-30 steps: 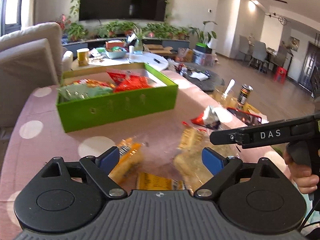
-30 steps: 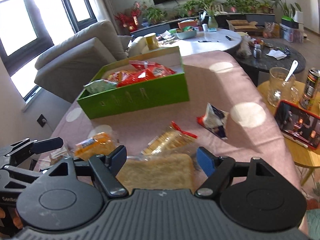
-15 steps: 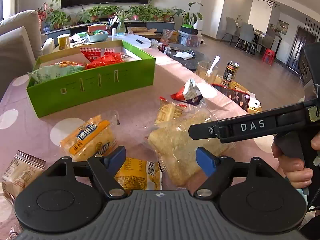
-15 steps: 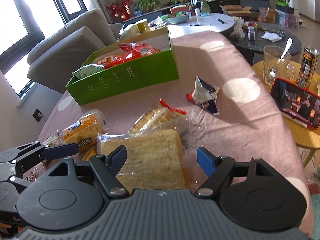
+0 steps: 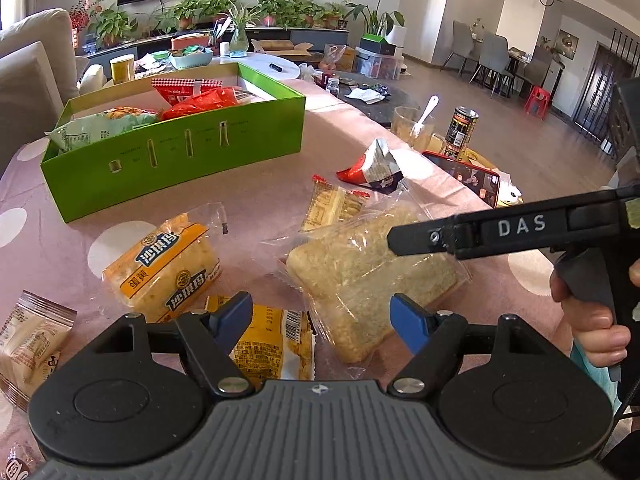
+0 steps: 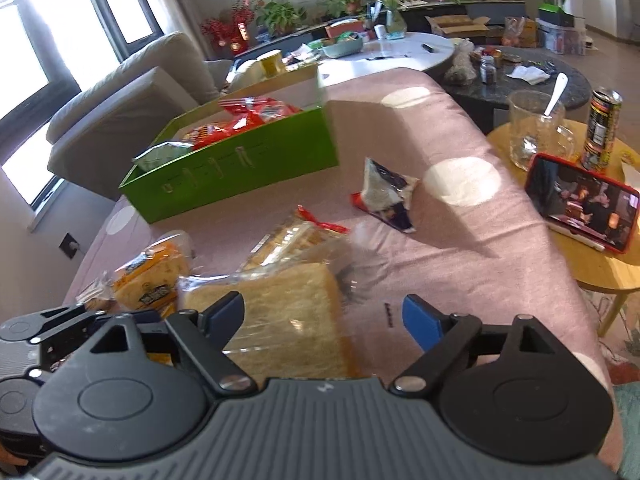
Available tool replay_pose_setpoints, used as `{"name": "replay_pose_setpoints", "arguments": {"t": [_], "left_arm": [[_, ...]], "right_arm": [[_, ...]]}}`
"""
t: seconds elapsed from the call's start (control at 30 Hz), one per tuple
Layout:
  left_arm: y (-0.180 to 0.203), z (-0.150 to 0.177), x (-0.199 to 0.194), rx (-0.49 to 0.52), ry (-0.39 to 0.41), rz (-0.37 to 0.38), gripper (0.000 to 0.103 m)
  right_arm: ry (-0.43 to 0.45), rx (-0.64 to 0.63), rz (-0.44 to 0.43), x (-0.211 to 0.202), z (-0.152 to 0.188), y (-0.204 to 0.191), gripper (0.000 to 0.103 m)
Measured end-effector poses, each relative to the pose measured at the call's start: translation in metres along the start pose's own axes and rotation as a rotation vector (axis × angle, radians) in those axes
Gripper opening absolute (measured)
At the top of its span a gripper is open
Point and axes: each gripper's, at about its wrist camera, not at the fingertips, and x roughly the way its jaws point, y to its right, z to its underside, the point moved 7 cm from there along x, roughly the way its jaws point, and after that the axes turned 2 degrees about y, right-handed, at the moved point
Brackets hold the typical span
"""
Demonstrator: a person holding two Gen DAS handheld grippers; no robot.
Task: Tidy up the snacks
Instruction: 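Grasp the bagged bread loaf with the right gripper and lift it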
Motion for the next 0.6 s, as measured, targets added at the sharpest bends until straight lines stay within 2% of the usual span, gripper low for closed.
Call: {"name": "replay_pose_setpoints", "arguments": {"t": [0.13,0.2,0.23,0.27,0.3,0.4,0.6], "left_arm": [[0.003,0.001,0.005,0.005,-0.014,0.012,0.068],[0.004,0.002,0.007,0.0,-0.019,0.029,0.054],[0.005,0.002,0.007,-0.01,-0.021,0.044,0.05],[0.004,0.002,0.006,-0.025,-0.024,0.041,0.05],[0.003,0.001,0.004,-0.031,-0.019,0.035,0.049],[-0.001,-0.002,-0.002,-0.055,-0.002,0.022,0.049],[-0.002,-0.014,-0.024,-0.036,0.064,-0.001,0.049]], "right_arm": [[-0.048,0.016,-0.034,0.009,0.007,0.0,0.069],[-0.053,0.014,-0.049,0.01,0.01,-0.004,0.069],[-0.046,0.002,-0.049,0.009,0.01,-0.006,0.069],[-0.04,-0.014,-0.053,0.006,0.009,-0.009,0.068],[-0.04,-0.025,-0.064,0.004,0.008,-0.012,0.062],[-0.032,-0.064,-0.058,0.0,0.008,-0.019,0.054],[0.034,-0.095,-0.066,-0.017,-0.001,-0.032,0.054]]}}
